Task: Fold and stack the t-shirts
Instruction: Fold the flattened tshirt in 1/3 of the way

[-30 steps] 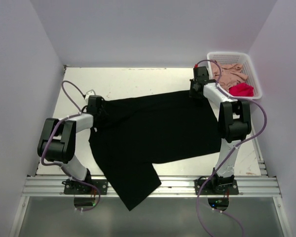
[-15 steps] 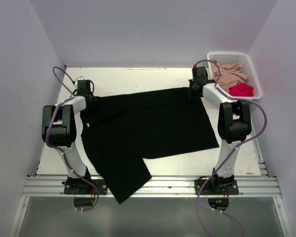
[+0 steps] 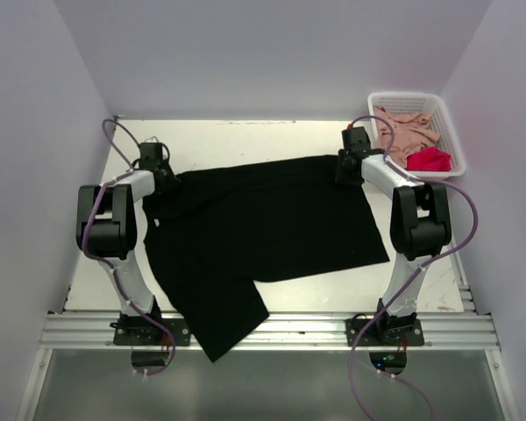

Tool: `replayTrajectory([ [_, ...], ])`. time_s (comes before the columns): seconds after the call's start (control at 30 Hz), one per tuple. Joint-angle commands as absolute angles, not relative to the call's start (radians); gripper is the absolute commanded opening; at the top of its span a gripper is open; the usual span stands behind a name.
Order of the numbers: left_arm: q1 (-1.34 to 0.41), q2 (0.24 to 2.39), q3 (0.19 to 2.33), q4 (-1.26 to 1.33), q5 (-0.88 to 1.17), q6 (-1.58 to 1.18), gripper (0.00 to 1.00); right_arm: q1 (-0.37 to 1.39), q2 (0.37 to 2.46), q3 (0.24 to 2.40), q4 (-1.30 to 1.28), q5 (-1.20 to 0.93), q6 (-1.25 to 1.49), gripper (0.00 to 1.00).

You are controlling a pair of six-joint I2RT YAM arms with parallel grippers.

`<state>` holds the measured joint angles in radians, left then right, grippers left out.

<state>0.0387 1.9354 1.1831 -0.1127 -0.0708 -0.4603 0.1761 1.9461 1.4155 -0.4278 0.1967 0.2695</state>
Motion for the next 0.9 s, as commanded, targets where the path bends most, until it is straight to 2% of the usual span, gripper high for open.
replayTrajectory([
  [0.0, 0.022, 1.865, 1.123, -0.086, -0.011, -0.466, 0.00, 0.179, 1.888, 1.394, -0.431, 0.250, 0.299, 0.36],
  [0.4, 0.012, 1.898, 1.094, -0.084, -0.069, -0.480, 0.00, 0.179, 1.962, 1.439, -0.420, 0.273, 0.275, 0.32],
  [0.7, 0.009, 1.635, 1.009, -0.038, -0.116, -0.468, 0.00, 0.179, 1.930, 1.425, -0.411, 0.275, 0.267, 0.31],
  [0.87, 0.009, 1.632, 1.021, -0.043, -0.186, -0.440, 0.00, 0.179, 1.928, 1.422, -0.408, 0.270, 0.268, 0.31],
])
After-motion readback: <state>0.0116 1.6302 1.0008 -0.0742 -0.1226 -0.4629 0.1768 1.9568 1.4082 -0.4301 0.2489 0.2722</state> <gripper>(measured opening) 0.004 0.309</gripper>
